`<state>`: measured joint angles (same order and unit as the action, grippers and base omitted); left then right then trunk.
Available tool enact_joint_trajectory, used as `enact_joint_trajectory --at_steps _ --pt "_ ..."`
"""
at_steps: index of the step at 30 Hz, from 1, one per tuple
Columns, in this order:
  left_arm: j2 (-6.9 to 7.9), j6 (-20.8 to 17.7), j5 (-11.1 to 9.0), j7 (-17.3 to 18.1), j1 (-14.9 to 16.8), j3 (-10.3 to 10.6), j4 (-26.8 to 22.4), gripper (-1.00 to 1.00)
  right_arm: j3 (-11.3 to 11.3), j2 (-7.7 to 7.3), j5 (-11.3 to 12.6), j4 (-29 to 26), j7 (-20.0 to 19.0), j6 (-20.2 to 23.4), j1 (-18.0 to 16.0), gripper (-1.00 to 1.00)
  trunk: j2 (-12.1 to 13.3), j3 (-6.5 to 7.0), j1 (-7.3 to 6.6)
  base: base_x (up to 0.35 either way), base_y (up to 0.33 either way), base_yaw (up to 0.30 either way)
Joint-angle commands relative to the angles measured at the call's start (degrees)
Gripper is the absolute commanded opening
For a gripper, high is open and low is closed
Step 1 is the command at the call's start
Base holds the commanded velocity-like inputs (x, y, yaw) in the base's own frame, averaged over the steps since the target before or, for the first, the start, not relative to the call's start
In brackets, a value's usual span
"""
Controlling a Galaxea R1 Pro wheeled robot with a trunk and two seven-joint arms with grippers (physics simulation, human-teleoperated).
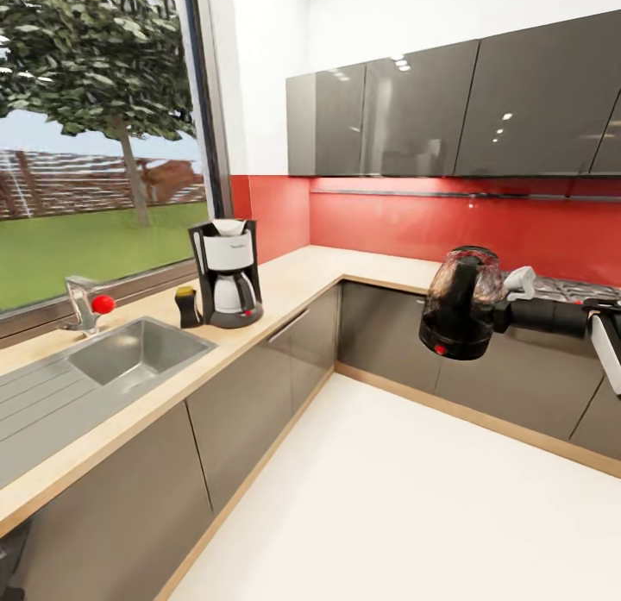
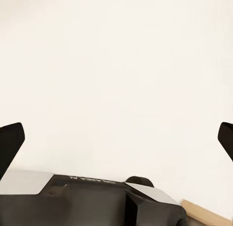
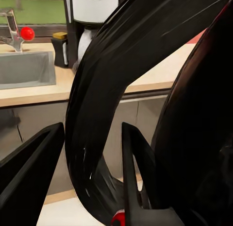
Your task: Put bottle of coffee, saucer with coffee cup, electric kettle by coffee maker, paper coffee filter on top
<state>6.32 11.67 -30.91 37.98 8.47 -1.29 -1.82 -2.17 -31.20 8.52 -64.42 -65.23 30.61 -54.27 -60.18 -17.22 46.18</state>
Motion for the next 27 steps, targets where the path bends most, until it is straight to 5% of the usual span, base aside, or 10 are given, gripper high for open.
enact_joint_trajectory --at_steps 1,27 --pt "0.01 0.3 0.2 0.2 0.1 -0.1 0.1 1.0 0.0 -0.01 0.5 0.0 -0.1 0.4 0.0 -1.0 0.0 -0.07 0.03 0.302 -0.163 0.0" --pt "0.18 0.3 0.2 0.2 0.1 -0.1 0.1 1.0 0.0 -0.01 0.6 -0.1 -0.1 0.4 0.0 -1.0 0.0 -0.07 0.03 0.302 -0.163 0.0"
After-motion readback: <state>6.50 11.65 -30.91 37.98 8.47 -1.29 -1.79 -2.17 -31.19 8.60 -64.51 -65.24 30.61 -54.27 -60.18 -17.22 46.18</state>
